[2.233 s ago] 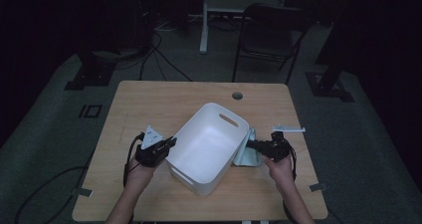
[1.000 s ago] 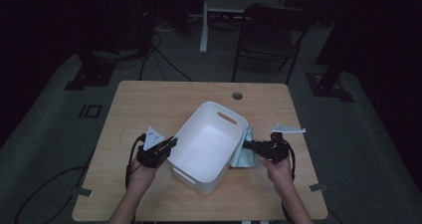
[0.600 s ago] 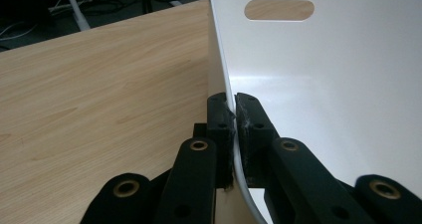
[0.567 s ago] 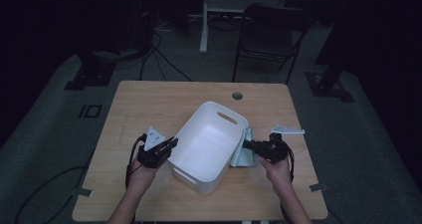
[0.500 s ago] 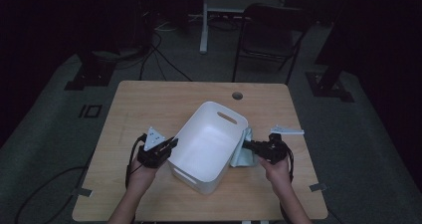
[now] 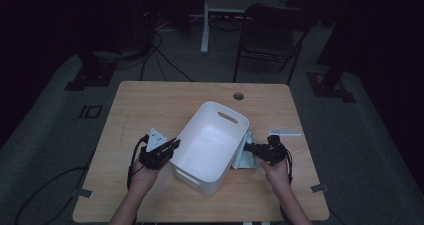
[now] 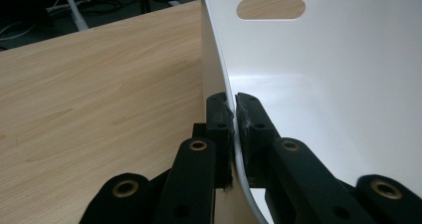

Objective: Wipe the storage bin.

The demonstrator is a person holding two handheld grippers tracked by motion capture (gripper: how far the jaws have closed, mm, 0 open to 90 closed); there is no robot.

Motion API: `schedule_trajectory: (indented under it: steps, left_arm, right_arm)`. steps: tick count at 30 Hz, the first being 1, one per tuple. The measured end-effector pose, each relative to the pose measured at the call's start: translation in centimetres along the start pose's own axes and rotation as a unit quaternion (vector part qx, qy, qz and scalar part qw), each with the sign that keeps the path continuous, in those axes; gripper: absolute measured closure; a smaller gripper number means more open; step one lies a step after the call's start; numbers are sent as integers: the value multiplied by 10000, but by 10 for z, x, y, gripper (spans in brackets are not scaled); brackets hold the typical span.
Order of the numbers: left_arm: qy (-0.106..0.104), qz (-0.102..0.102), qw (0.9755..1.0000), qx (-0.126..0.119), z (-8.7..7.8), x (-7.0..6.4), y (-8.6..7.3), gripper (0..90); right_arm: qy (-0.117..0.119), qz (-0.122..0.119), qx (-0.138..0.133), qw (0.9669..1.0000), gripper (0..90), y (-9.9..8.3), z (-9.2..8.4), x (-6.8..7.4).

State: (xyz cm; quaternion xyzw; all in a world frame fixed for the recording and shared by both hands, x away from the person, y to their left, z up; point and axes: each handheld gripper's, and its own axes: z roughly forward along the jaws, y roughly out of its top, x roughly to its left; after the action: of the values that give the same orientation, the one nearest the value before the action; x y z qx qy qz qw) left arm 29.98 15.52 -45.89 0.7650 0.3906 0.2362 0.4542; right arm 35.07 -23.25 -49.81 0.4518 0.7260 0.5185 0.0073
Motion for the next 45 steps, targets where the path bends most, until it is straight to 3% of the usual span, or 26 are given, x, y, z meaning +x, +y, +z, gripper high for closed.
schedule_trajectory:
  steps: [6, 12, 18, 23, 27, 30, 33, 42, 45]
  left_arm:
    - [22, -16, 10000, -12, 0, -1, 0, 854]
    - [85, -27, 10000, 5, 0, -3, 0, 853]
    - [116, -34, 9999, 25, 0, -3, 1, 851]
    - [123, -65, 9999, 19, 0, -4, 1, 850]
    - [91, -69, 9999, 9, 0, -3, 0, 851]
    - [83, -38, 10000, 18, 0, -4, 0, 850]
    - [62, -19, 10000, 16, 0, -4, 0, 847]
    - [76, -18, 10000, 19, 1, -5, 1, 846]
    - [80, -13, 10000, 18, 1, -6, 1, 847]
  right_arm:
    - [-199, 152, 293, 9993, 833, -10, 14, -16]
    - [-234, 195, 394, 9988, 836, -12, 18, -19]
    - [283, 60, 152, 9995, 836, -5, 4, -5]
    - [781, -136, -227, 9966, 835, 5, -13, 15]
    - [546, -348, -275, 9975, 835, 7, -15, 24]
    - [589, -242, -262, 9976, 835, 7, -14, 21]
    - [462, -297, -249, 9982, 835, 5, -12, 21]
    - [278, -122, -102, 9995, 835, -2, -3, 9]
    - [135, -77, 60, 9999, 835, -6, 4, 1]
